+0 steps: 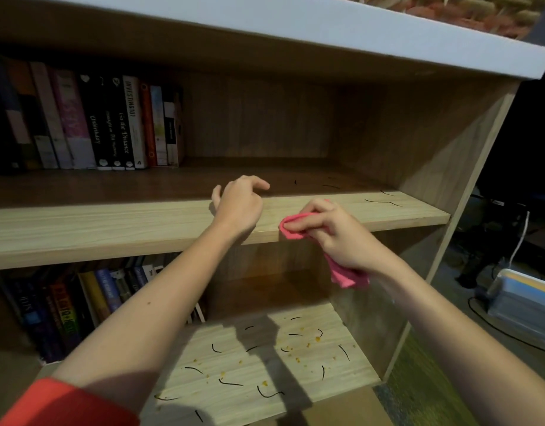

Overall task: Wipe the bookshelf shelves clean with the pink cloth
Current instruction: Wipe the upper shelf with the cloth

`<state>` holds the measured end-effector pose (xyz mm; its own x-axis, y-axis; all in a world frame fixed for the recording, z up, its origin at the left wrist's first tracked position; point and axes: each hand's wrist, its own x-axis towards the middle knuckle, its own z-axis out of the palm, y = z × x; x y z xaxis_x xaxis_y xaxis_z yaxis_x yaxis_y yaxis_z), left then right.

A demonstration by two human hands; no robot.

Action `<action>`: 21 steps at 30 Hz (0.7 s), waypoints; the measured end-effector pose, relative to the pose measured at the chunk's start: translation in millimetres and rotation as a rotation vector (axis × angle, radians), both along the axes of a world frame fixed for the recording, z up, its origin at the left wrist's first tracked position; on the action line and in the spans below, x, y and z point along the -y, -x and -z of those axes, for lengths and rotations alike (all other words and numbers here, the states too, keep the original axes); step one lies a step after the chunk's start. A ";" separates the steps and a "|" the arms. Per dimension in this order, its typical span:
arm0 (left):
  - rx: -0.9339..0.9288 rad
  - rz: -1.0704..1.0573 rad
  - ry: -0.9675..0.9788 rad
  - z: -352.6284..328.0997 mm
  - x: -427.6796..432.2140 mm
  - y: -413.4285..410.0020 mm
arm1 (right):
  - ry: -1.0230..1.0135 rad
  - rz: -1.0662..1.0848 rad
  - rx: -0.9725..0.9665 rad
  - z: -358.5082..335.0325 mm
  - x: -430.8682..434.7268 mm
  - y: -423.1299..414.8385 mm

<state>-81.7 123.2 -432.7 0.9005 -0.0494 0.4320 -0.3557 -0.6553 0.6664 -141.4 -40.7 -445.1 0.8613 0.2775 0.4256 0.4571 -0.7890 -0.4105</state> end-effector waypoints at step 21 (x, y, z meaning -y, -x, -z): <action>-0.076 0.112 -0.347 -8.6 14.0 -30.0 | -0.034 0.295 -0.043 -19.4 5.9 -42.1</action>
<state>-51.7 109.2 -424.1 0.9101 -0.2816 0.3040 -0.3961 -0.8066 0.4387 -99.4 -46.5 -425.7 0.9199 -0.0015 0.3921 0.1917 -0.8705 -0.4532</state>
